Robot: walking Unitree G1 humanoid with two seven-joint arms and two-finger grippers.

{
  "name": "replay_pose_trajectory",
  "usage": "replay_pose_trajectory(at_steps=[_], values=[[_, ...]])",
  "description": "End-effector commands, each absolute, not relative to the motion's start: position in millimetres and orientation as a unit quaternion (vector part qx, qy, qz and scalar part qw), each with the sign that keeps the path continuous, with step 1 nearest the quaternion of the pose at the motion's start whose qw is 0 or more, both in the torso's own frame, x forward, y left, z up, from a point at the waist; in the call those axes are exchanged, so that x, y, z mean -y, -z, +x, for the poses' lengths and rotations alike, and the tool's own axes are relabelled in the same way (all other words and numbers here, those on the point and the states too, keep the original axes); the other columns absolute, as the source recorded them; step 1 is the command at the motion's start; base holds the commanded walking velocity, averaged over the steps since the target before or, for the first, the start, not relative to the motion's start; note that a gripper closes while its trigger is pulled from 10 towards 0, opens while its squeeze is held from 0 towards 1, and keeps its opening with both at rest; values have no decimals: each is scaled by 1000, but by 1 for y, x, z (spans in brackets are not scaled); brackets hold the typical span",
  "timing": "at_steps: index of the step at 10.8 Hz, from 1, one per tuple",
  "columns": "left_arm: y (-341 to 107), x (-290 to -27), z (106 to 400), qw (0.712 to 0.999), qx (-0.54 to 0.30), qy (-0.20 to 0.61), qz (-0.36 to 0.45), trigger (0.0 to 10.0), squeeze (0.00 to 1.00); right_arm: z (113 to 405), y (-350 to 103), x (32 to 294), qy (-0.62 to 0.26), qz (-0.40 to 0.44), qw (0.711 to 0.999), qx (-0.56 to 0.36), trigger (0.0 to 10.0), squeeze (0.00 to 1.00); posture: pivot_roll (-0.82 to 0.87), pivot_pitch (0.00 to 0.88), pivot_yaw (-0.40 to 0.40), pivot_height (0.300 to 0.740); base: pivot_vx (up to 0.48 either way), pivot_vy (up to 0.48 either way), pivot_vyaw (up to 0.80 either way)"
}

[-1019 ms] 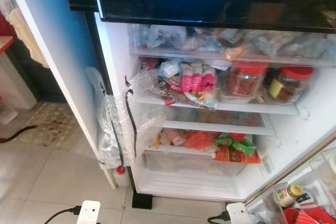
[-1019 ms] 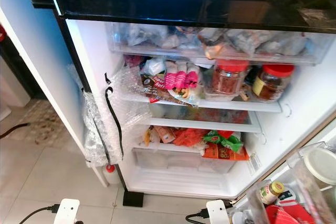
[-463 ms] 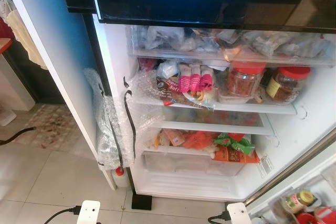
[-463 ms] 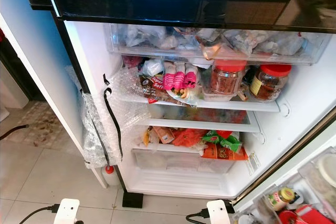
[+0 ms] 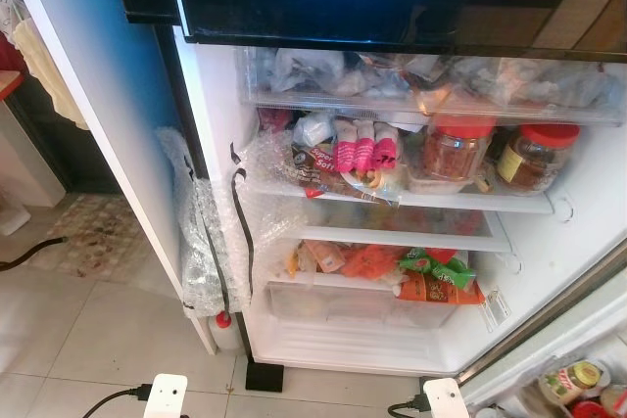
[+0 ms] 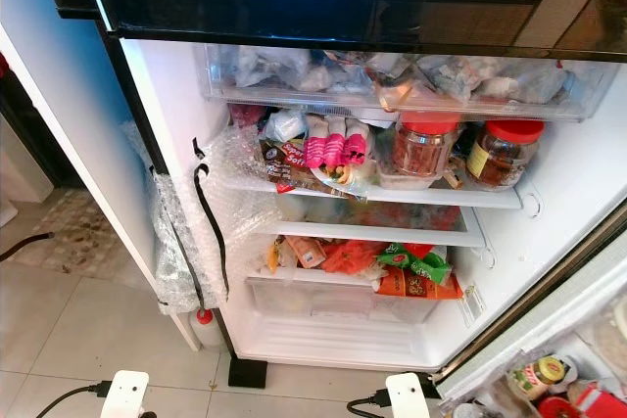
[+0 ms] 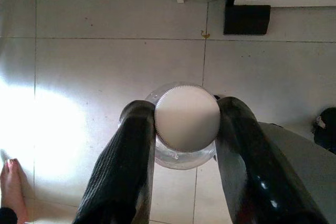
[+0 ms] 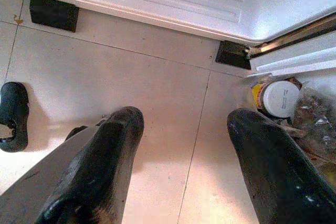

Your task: Restocking fridge

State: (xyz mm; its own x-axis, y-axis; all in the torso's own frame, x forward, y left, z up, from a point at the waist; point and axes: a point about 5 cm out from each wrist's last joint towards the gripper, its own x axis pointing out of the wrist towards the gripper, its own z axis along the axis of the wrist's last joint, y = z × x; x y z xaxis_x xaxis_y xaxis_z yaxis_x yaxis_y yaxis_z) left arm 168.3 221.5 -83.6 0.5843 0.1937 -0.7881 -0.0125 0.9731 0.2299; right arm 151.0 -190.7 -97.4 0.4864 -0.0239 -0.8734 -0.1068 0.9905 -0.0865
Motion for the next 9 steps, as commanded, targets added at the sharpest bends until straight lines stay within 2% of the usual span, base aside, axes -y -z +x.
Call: replay_pose_trajectory(at_steps=[1,7,9], values=[[86,-222,164,881,-459,-56,103,10000,0,149,98,191,-22,-59,859,-508,10000,0,-60,25,-46,740,0,0,0],[86,-222,164,880,-459,-55,105,10000,0,149,98,191,-24,-60,859,-508,10000,0,-62,25,-45,740,0,0,0],[86,-222,164,880,-459,-55,105,10000,0,149,98,191,-24,-60,859,-508,10000,0,-60,27,-45,740,0,-255,0]])
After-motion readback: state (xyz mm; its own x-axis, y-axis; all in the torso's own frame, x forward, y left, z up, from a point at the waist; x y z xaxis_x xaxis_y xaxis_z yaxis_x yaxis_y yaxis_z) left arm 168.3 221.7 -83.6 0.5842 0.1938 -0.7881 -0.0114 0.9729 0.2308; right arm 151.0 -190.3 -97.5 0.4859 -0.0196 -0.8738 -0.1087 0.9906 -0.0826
